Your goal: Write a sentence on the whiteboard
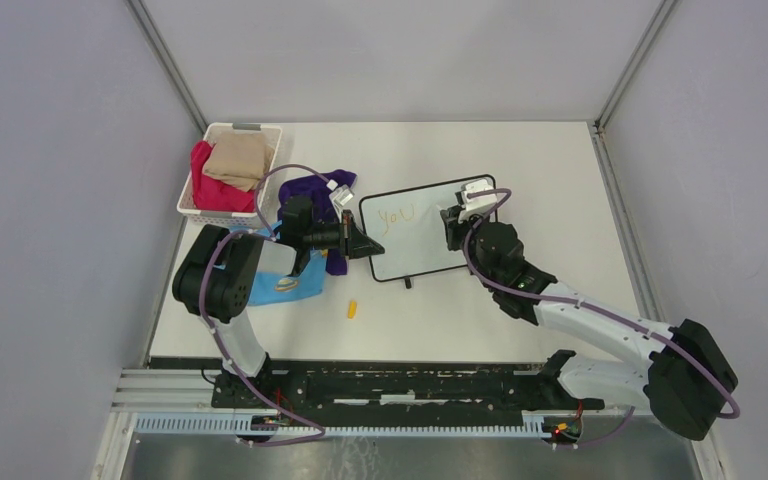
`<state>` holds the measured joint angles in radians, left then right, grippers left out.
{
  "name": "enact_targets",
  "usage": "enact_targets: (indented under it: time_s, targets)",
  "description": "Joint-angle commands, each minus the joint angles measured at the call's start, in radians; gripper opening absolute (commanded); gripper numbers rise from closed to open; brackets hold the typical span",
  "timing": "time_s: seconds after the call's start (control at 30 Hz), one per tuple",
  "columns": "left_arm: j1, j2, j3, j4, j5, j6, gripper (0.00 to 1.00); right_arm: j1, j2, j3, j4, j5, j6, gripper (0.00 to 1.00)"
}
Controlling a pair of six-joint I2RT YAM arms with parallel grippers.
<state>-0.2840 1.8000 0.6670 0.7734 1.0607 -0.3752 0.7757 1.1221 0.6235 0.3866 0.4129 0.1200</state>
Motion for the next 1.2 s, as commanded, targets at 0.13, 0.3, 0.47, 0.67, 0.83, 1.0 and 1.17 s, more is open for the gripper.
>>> enact_targets:
  time_s: [0.13, 0.3, 0.47, 0.67, 0.83, 1.0, 1.17]
  targets:
    - [-0.012, 0.003, 0.0, -0.094, -0.067, 0.048, 0.02, -0.013, 0.02, 0.039, 0.062, 0.063, 0.014, 0.0]
    - [-0.012, 0.005, 0.0, -0.093, -0.067, 0.048, 0.02, -0.021, 0.034, 0.051, 0.059, 0.062, 0.011, 0.0]
    - [-0.012, 0.004, 0.0, -0.097, -0.067, 0.051, 0.02, -0.026, 0.051, 0.063, 0.059, 0.056, 0.008, 0.0]
    - [-0.013, 0.003, 0.002, -0.101, -0.067, 0.054, 0.02, -0.027, 0.068, 0.077, 0.063, 0.024, 0.004, 0.0]
    - [-0.014, 0.003, 0.0, -0.102, -0.067, 0.055, 0.02, -0.027, 0.082, 0.077, 0.051, -0.004, 0.007, 0.0]
    - [-0.014, 0.002, 0.003, -0.102, -0.067, 0.055, 0.02, -0.027, 0.076, 0.048, 0.048, -0.017, 0.016, 0.0]
    - [-0.015, 0.002, 0.003, -0.107, -0.068, 0.057, 0.02, -0.025, 0.062, 0.01, 0.039, -0.026, 0.025, 0.0]
